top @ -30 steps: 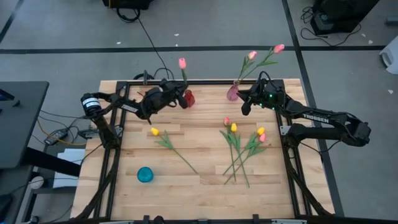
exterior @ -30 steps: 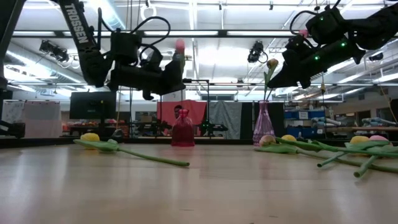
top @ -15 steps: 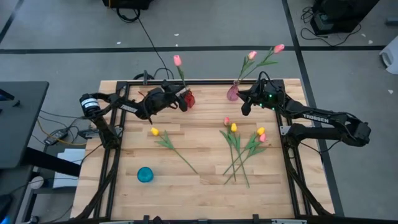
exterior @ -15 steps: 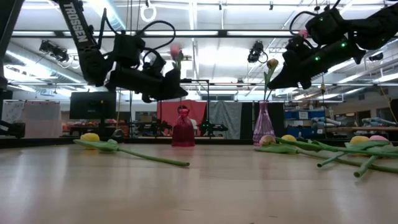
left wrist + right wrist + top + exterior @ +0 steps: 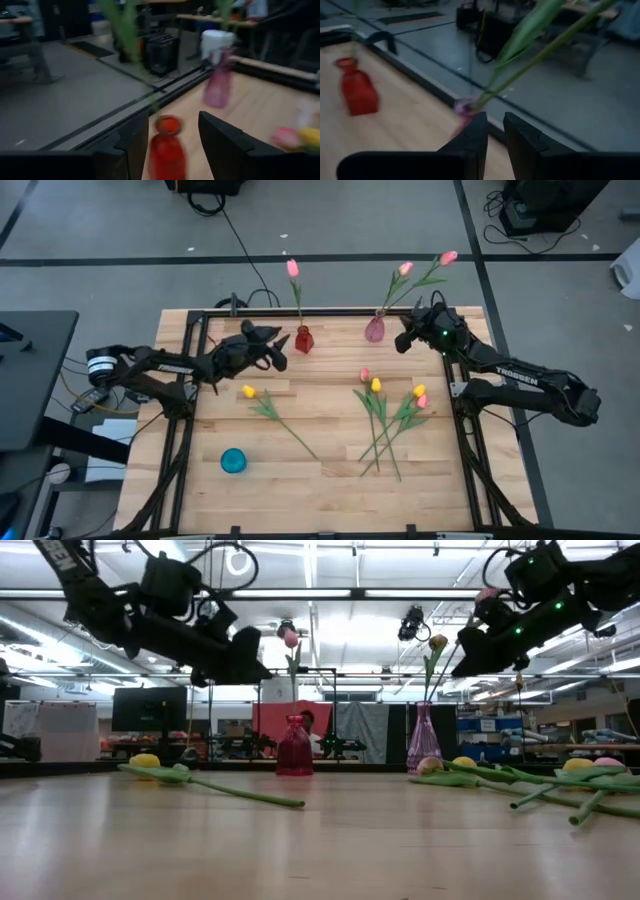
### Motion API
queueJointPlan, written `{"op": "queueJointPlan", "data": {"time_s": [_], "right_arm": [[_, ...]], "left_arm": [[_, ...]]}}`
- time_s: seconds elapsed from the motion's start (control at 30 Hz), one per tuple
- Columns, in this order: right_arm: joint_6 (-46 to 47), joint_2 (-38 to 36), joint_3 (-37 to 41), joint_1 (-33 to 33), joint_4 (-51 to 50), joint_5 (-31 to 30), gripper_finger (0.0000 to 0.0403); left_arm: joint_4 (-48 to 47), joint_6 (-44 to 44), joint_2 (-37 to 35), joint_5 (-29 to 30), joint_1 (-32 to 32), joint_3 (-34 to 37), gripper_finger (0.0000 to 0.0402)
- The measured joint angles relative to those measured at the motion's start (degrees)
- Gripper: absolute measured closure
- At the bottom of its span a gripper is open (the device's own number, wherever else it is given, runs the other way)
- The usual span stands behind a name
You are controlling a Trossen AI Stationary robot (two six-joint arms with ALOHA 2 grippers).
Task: Sort flowers into vase by color
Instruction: Adjust the pink white tulip in the pink vase
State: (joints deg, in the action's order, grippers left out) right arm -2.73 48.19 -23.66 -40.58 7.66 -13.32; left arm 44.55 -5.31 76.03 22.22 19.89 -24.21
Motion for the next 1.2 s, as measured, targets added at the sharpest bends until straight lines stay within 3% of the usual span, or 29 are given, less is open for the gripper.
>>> {"op": "queueJointPlan", "data": {"time_s": [0.33, 0.7, 0.9, 1.2], "right_arm": [[1.27, -0.99, 0.00, -10.38, 8.34, 9.24, 0.0260], [7.06, 2.64, -0.02, -21.50, 15.56, 31.97, 0.0228], [6.58, 6.72, -0.02, -23.40, 21.83, 33.56, 0.0228], [7.20, 6.92, -0.02, -25.26, 26.77, 37.21, 0.0237]], "left_arm": [[1.16, -0.73, -0.43, 0.27, -8.51, 0.07, 0.0222], [0.88, 0.77, -0.43, 2.67, -11.81, 0.07, 0.0222], [0.65, 0.77, -0.41, 2.71, -11.81, 0.07, 0.0222], [-0.17, 0.77, -0.39, 2.86, -11.81, 0.07, 0.0222]]}}
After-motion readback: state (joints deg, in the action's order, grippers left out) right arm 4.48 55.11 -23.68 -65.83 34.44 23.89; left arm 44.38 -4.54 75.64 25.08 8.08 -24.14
